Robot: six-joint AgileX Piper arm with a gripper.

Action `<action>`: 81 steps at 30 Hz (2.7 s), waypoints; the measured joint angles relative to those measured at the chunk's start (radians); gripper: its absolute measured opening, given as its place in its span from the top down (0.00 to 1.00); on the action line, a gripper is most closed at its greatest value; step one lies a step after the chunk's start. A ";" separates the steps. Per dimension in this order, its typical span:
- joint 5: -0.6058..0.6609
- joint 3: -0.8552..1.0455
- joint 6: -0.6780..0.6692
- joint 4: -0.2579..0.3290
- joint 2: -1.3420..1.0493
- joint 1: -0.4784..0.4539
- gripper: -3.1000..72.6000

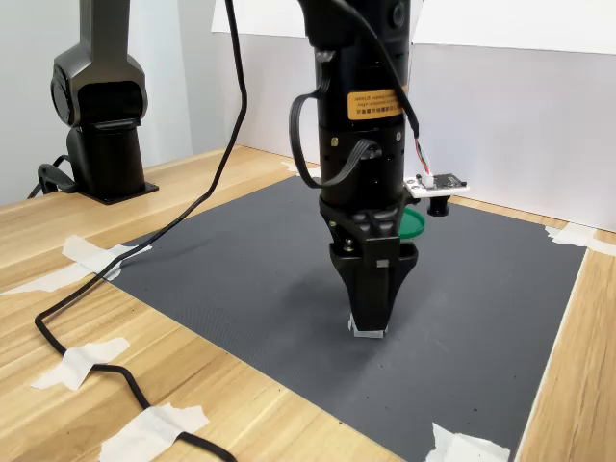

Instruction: Grasp a white terminal and put it on the green lid.

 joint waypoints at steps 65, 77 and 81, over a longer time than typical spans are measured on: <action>0.255 -0.001 0.194 -0.041 -0.274 0.354 0.61; 0.156 0.124 0.268 -0.084 -0.277 0.532 0.61; 0.081 0.191 0.268 -0.093 -0.277 0.534 0.61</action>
